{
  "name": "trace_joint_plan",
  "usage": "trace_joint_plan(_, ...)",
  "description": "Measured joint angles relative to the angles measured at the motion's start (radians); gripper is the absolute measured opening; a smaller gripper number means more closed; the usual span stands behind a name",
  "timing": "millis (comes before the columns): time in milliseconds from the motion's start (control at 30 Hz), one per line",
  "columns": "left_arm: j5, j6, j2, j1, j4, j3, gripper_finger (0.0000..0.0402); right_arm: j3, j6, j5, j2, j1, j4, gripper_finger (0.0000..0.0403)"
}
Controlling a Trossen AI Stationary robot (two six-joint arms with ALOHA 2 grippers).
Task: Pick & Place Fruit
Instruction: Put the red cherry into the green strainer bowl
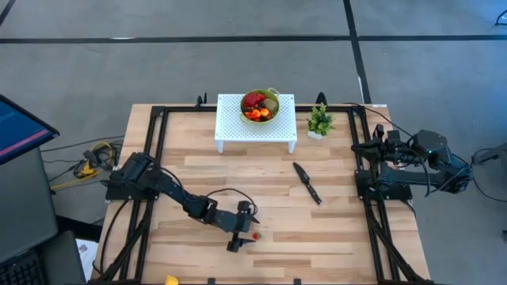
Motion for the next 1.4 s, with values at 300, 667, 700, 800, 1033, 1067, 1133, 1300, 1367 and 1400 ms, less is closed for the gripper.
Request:
trace_joint_plan(300,0.000,-0.004,0.010,-0.001,0.017,0.002,0.0305,0.000,0.000,0.000,0.000,0.000,0.000,0.0017)
trace_joint_plan(667,0.002,-0.012,0.056,-0.005,-0.003,0.040,0.0282,0.000,0.000,0.000,0.000,0.000,0.000,0.0017)
trace_joint_plan(700,0.001,-0.014,0.056,-0.005,-0.003,0.040,0.0278,0.000,0.000,0.000,0.000,0.000,0.000,0.0017)
trace_joint_plan(800,0.001,-0.032,0.071,-0.004,-0.003,0.041,0.0264,0.000,0.000,0.000,0.000,0.000,0.000,0.0017)
trace_joint_plan(1033,0.004,-0.037,0.080,0.001,-0.002,0.046,0.0226,0.000,0.000,0.000,0.000,0.000,0.000,0.0017)
trace_joint_plan(1067,0.004,-0.037,0.080,0.001,-0.002,0.046,0.0220,0.000,0.000,0.000,0.000,0.000,0.000,0.0017)
trace_joint_plan(1133,0.004,-0.037,0.080,0.001,-0.002,0.046,0.0209,0.000,0.000,0.000,0.000,0.000,0.000,0.0017)
trace_joint_plan(1300,0.002,-0.034,0.080,0.002,-0.003,0.046,0.0175,0.000,0.000,0.000,0.000,0.000,0.000,0.0017)
trace_joint_plan(1367,0.002,-0.034,0.080,0.002,-0.004,0.046,0.0159,0.000,0.000,0.000,0.000,0.000,0.000,0.0017)
trace_joint_plan(1400,0.002,-0.034,0.080,0.003,-0.003,0.046,0.0151,0.000,0.000,0.000,0.000,0.000,0.000,0.0017)
